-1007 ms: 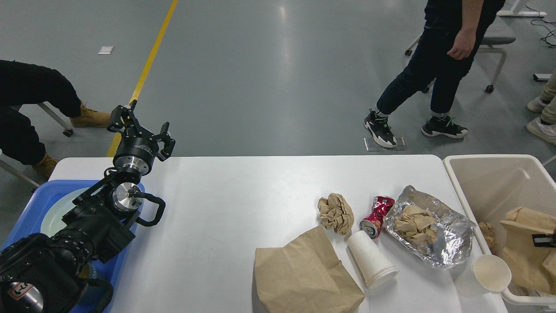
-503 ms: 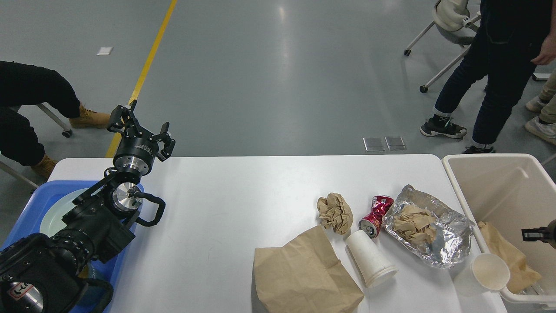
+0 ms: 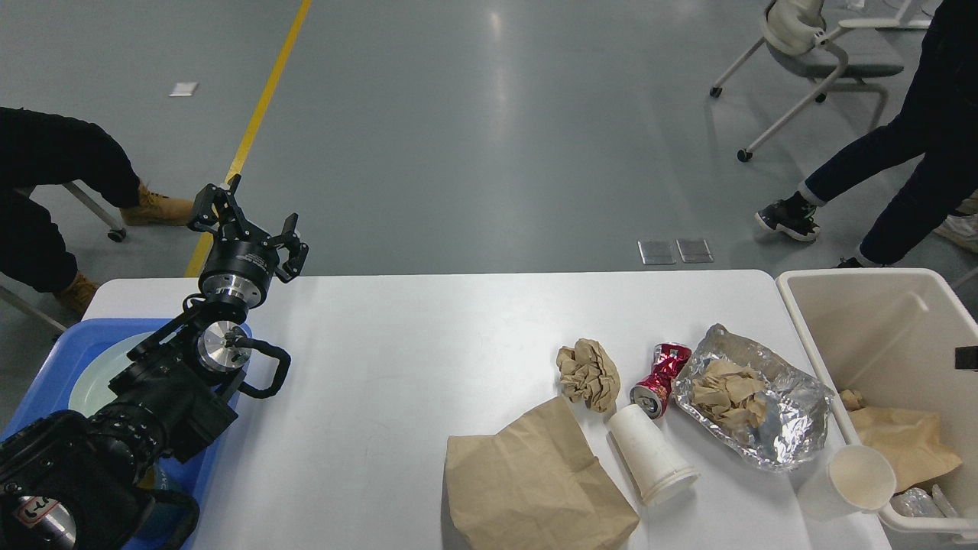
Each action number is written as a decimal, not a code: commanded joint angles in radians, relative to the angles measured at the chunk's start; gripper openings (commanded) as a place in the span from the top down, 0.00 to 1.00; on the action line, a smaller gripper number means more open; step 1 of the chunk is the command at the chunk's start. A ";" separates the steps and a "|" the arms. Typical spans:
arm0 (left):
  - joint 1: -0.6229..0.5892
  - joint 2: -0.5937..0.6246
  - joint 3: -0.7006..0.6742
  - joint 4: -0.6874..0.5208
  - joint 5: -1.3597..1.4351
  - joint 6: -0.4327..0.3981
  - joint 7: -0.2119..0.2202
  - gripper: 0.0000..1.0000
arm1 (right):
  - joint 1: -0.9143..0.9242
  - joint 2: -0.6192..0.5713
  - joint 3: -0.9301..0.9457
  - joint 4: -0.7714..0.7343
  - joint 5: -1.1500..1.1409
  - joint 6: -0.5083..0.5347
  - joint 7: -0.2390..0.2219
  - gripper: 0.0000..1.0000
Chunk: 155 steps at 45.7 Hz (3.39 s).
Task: Tidy desktop
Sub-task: 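Move the right gripper down toward the nearer brown paper bag, then grasp the top edge of the nearer paper bag with the right gripper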
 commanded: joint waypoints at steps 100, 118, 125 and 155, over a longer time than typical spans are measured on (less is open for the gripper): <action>0.000 0.000 0.000 0.000 0.000 0.000 0.000 0.04 | 0.236 0.398 0.334 0.825 0.215 0.142 -0.005 0.00; 0.000 0.000 0.000 0.000 0.000 0.000 0.000 0.04 | 0.097 0.425 0.423 0.725 0.218 0.139 -0.005 0.00; 0.000 0.000 0.000 0.000 0.000 0.000 0.000 0.04 | 0.022 0.436 0.423 0.648 0.213 0.133 -0.005 0.00; 0.000 0.000 0.000 0.000 0.000 0.000 0.000 0.04 | -0.001 0.458 0.418 0.605 0.207 0.269 -0.012 1.00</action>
